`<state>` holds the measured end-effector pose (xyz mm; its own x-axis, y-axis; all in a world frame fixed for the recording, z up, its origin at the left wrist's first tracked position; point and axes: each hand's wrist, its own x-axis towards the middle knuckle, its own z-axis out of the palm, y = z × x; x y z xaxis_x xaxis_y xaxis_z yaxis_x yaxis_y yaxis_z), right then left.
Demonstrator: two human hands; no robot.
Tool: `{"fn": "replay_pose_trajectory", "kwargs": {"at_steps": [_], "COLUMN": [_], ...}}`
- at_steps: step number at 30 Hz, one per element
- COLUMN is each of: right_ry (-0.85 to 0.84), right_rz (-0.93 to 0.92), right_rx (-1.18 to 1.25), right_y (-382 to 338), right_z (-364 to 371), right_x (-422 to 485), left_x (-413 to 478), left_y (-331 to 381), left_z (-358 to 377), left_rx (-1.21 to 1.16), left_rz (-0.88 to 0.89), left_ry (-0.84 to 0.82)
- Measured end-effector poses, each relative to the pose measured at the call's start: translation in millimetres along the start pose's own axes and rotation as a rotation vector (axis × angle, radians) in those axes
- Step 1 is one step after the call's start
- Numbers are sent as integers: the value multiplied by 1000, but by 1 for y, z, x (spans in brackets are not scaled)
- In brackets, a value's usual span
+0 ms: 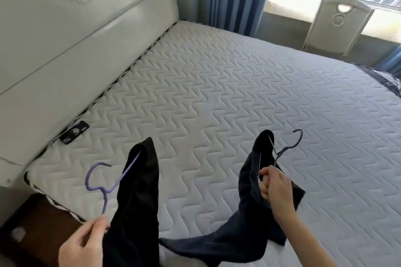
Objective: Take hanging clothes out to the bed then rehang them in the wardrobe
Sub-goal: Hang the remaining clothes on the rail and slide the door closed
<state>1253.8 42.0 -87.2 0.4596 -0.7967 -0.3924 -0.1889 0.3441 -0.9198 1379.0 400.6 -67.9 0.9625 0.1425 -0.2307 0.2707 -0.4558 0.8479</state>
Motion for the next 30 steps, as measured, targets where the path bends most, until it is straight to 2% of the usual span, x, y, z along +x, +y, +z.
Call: {"fn": "replay_pose_trajectory", "kwargs": {"at_steps": [1, 2, 7, 11, 22, 30], "right_ry": [-9, -20, -33, 42, 306, 497], "right_rz": [-38, -54, -166, -252, -219, -126], "right_rx": [-6, -13, -153, -171, -153, -33], "right_y": [-22, -20, -45, -60, -31, -10], "right_z": [-16, -20, -53, -95, -180, -266], "right_x": [-38, -40, -86, -137, -252, -309], "left_x": [-31, -31, -50, -78, -135, -220], "left_y": [15, 23, 69, 89, 93, 131], "left_z": [-18, -15, -32, -36, 24, 81], "left_rx": [-87, -96, -51, -16, 38, 26], "left_rz": [-30, 15, 88, 260, 444, 597], "left_ry": [47, 56, -56, -157, -592, -800]}}
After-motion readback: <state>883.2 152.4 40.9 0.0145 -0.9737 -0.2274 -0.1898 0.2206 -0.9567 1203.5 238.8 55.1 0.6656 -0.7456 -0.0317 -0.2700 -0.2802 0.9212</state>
